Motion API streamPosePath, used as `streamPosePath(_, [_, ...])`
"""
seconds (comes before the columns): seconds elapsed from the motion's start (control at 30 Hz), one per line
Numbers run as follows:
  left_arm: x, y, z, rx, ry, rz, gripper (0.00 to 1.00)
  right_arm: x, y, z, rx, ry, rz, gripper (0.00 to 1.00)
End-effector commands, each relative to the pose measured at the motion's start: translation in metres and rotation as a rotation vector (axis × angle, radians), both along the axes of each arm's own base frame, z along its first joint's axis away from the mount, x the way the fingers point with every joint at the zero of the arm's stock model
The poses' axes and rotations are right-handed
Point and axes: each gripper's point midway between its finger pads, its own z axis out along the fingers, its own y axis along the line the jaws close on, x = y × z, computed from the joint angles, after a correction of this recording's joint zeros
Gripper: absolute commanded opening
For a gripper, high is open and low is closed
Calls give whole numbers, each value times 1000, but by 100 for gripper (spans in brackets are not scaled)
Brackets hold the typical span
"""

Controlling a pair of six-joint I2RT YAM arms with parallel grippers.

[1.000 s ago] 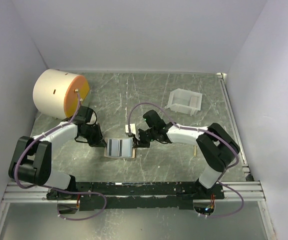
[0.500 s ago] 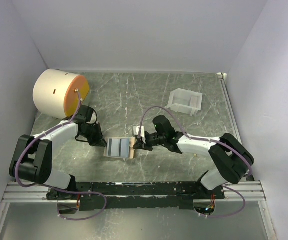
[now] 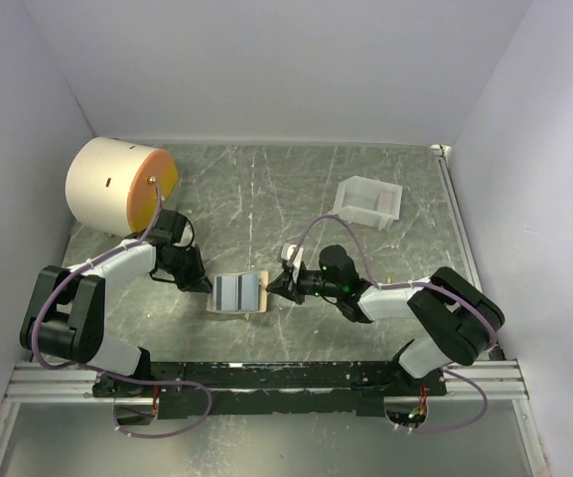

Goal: Put the credit cards into the card holder
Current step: Adjust the card holder at the center of the board.

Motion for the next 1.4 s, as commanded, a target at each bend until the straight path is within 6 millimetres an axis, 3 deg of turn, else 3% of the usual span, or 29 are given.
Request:
streamPosePath(0.0, [8,16,-3,80,-21,27,7,23,0,28,162,21,-177,0])
streamPosePath(0.4, [8,16,-4,80,-18,31,7,30,-13,36,249,42,-325,0])
streamPosePath(0.5, [7,12,-1,57,-22,25,7,25,-7,34,217,25,-264,0])
streamPosePath(0.73, [5,2,19,-15,-45,13,7,15,12,6,48,17,-73,3])
streamPosePath(0.83, [4,3,27,-15,-62,13,7,25,10,4,-3,67,-136,27])
streamPosePath(1.0, [-1,-3,32,-66,-76,17,7,42,4,28,59,209,-350,41])
streamPosePath(1.1, [-4,-7,33,-94,-79,15,7,51,3,17,-5,390,-486,38])
streamPosePath(1.23, [-5,-8,34,-105,-85,12,7,53,1,-6,-125,529,-630,27])
streamPosePath(1.37, [-6,-10,37,-118,-91,8,7,46,13,-10,-124,581,-632,29])
